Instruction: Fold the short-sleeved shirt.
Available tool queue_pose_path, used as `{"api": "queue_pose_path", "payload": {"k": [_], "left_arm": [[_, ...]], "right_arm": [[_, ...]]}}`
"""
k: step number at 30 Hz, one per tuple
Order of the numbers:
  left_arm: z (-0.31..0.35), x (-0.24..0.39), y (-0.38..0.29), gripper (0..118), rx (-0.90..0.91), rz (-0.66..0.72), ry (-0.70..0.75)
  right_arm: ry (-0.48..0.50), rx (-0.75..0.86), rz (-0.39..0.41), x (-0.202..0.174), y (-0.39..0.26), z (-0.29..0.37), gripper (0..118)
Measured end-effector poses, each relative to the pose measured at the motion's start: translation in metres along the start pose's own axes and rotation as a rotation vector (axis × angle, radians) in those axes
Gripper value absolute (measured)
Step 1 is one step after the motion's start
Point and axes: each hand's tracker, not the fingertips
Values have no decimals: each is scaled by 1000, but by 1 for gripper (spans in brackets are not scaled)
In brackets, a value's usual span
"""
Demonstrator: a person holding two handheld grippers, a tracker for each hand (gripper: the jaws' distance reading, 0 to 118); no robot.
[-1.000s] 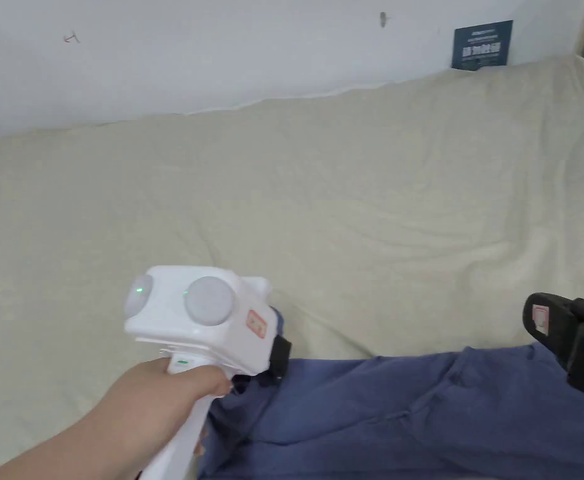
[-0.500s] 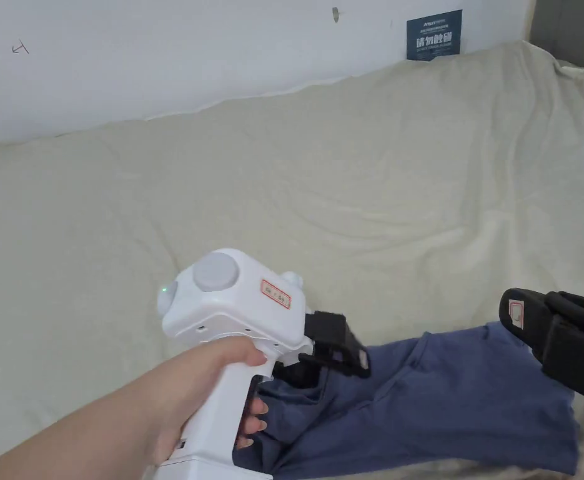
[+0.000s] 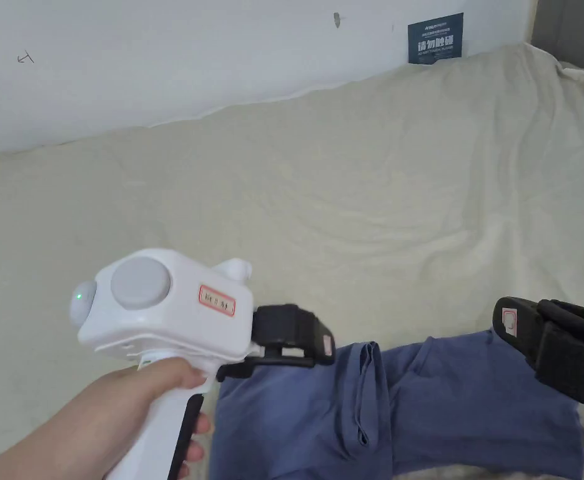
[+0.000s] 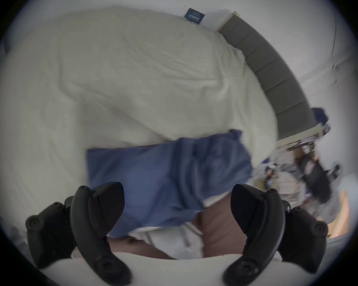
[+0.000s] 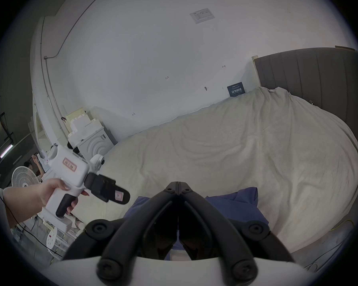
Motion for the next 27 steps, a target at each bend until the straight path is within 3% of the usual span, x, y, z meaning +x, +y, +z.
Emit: {"api": "queue_pose_path", "payload": {"k": [1,2,4,5,11,16,20,22,26,27], "left_arm": [[-3,-1,-5,101,10,-37,34],[-12,-7,-3,87,3,-55,45],[-28,-11,-7,17,-20,-3,25],[-39,-12,-8,2,-33,27,25],[-96,9,-3,2,-54,-118,242],[-122,37,6,2,-121,-64,54],[-136,63,13,2,-147,-72,14],[-138,68,15,3,-161,-43,-98],[-124,59,13,3,-142,146,-587],[-117,57,12,3,-105,149,-590]], "right_arm": [[-1,-1,1,0,0,-1,1],[0,-2,0,1,-1,-1,1],[2,-5,-10,3,-2,-3,1],[2,-8,-17,3,-3,-3,1],[-4,-25,-20,5,-7,-2,1],[-16,-36,-15,6,-9,-4,1],[-15,-34,-30,6,-9,-4,1],[-14,-35,-29,5,-9,-4,1],[-14,-29,-21,5,-6,-2,1],[-14,-27,-21,5,-5,-1,1]]}}
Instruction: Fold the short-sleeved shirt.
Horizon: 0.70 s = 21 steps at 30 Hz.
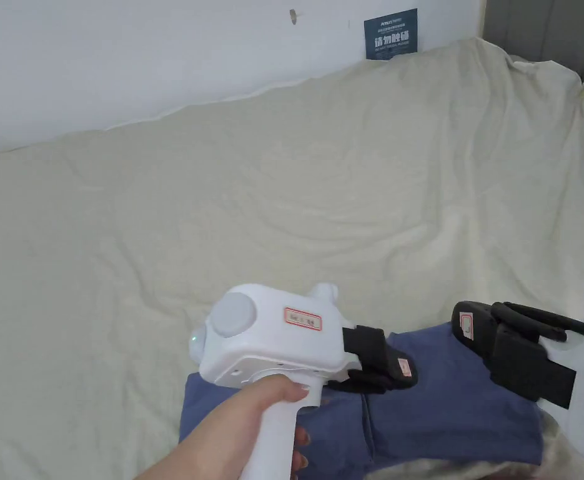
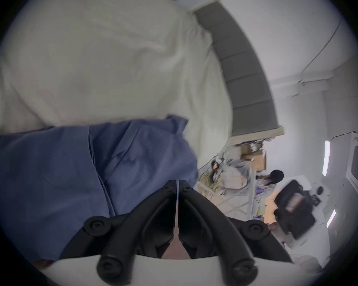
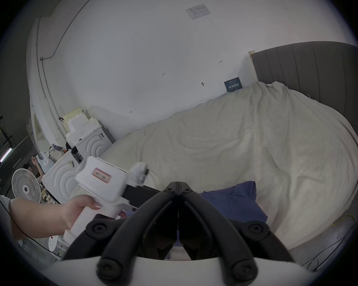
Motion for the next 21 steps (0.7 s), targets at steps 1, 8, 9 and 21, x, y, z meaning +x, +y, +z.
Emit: {"api": "queue_pose_path", "payload": {"k": [1,8,9,21], "left_arm": [[9,2,-2,2,44,-35,32],[124,-14,-18,3,280,-109,182],[142,-27,-21,3,290,-79,202],[195,-160,-52,118,261,150,130]], "right_arm": [[-1,1,-2,0,1,1,1],[-13,0,4,-1,8,4,1],[-14,-2,7,-2,8,4,1],[10,-49,-47,-23,4,-14,1]]}}
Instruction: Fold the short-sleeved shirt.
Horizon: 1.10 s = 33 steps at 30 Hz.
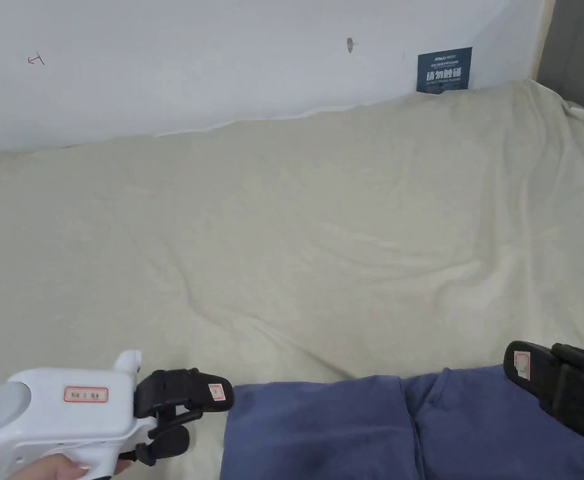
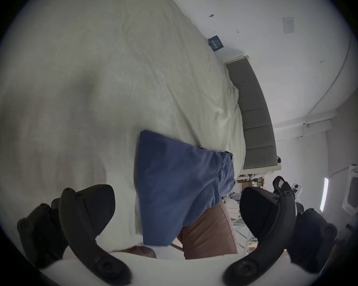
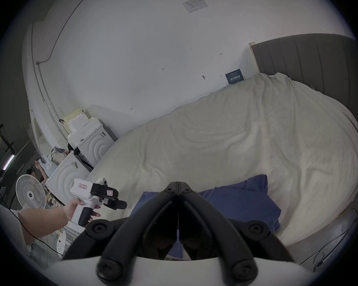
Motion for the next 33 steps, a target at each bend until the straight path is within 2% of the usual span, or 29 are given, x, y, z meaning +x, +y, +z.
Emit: {"api": "queue_pose_path", "payload": {"k": [3,5,6,8,11,15,16,17,19,20,21,22,23,25,28,33], "left_arm": [[-23,4,-8,118,-16,-55,-54],[-43,0,-9,118,-78,-22,-66],[-48,-29,6,118,-86,-11,-103],[-54,-30,13,118,-66,-28,-215],[-71,-27,7,118,-164,151,-338],[-73,-17,12,118,-148,69,-247],[-72,-14,11,115,-149,62,-228],[-70,-12,10,106,-141,52,-187],[-62,-11,10,9,-102,9,-120],[-59,-7,9,9,-64,-10,-50],[-57,-4,8,9,-23,-60,86],[-59,-4,7,9,-20,-47,98],[-63,-1,5,9,-68,-25,34],[-63,11,4,9,-59,-86,61],[-46,27,6,9,-55,-145,159],[4,45,17,9,-25,-270,444]], "right_arm": [[-16,-18,9,-6,-2,-3,1],[-28,-30,20,-9,-2,-4,1],[-34,-35,25,-10,-2,-4,1],[-41,-39,33,-11,-1,-4,1],[-54,-47,35,-10,-1,-6,1],[-63,-63,19,-6,-2,-12,1],[-63,-65,16,-5,-2,-13,1],[-62,-67,11,-4,-3,-14,1],[-57,-69,5,-4,-4,-15,1],[-55,-71,4,-4,-4,-15,1],[-52,-74,3,-4,-5,-15,1],[-48,-77,2,-4,-5,-16,1],[-44,-80,3,-5,-5,-16,1],[-39,-81,10,-5,-5,-15,1],[-31,-74,27,-7,-3,-11,1],[-10,-62,34,-7,1,-7,1]]}}
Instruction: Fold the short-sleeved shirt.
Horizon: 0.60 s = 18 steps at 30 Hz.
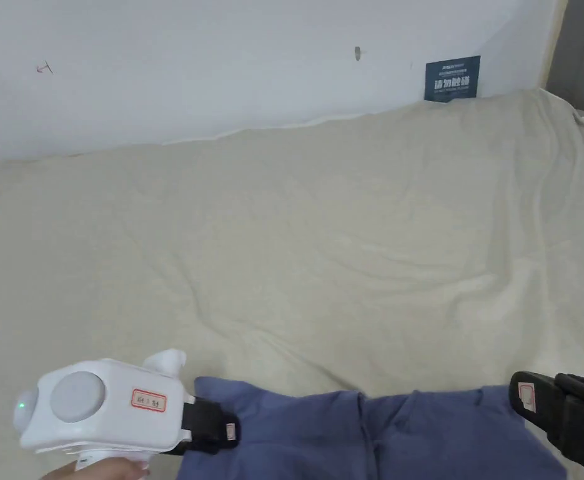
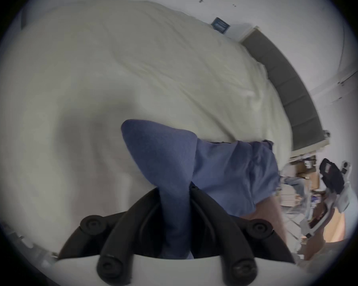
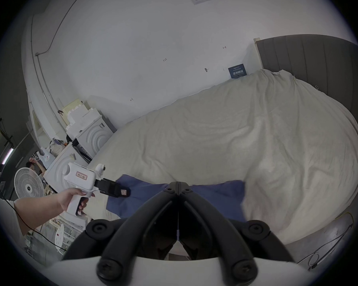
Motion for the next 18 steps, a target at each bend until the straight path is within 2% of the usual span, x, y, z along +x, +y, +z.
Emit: {"api": "queue_pose_path", "payload": {"k": [3,5,9,12,15,17,18], "left_arm": [[31,-30,4,9,20,18,179],[51,-45,5,9,50,3,374],[72,-51,1,9,67,21,569],[66,-27,-2,9,15,6,544],[43,11,1,9,-6,-100,519],[19,41,5,9,-45,-121,429],[8,52,6,9,-69,-73,342]], "right_arm": [[18,7,-11,1,0,1,1],[29,8,-19,1,-2,1,1],[44,4,-26,3,-7,0,1],[57,4,-48,6,-10,-2,1],[69,8,-79,8,-12,-1,1],[74,13,-86,10,-12,1,1],[75,14,-86,10,-12,3,1]]}}
